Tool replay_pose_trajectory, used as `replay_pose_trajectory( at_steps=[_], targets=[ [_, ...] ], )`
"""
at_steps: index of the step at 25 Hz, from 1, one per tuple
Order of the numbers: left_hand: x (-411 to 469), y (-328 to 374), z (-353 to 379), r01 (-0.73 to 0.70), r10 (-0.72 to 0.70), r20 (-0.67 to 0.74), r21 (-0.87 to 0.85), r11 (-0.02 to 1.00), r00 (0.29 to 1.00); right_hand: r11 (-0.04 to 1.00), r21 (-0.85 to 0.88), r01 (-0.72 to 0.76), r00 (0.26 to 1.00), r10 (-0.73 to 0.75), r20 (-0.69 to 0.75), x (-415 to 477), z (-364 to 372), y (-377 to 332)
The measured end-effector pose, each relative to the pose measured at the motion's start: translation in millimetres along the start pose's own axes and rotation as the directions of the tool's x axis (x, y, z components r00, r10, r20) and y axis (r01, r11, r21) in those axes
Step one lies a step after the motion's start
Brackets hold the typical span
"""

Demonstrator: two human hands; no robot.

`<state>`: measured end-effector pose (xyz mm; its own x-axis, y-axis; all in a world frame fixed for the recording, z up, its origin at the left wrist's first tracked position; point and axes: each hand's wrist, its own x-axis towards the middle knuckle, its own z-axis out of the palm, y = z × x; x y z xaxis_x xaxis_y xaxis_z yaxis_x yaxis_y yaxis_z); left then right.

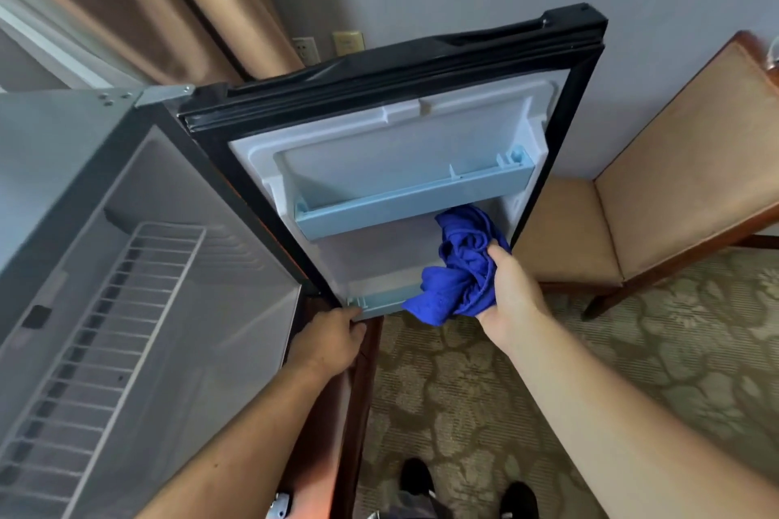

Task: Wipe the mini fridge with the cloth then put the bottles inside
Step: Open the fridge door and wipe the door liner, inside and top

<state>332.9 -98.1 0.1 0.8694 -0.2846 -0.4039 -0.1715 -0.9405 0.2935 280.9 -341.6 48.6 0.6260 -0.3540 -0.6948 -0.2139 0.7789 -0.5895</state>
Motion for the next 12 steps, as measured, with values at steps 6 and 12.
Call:
replay_pose_trajectory(
  at_steps=[6, 12],
  targets=[
    [4.0, -5.7, 1.0, 0.017, -0.026, 0.091, 0.091, 0.996, 0.996, 0.985, 0.143, 0.100, 0.995, -0.103, 0.009, -1.2, -1.0, -0.8],
    [7.8, -12.2, -4.0, 0.067, -0.061, 0.166, -0.027, 0.997, 0.984, 0.969, 0.212, 0.124, 0.989, -0.137, 0.050, 6.0, 8.1, 1.1]
  ],
)
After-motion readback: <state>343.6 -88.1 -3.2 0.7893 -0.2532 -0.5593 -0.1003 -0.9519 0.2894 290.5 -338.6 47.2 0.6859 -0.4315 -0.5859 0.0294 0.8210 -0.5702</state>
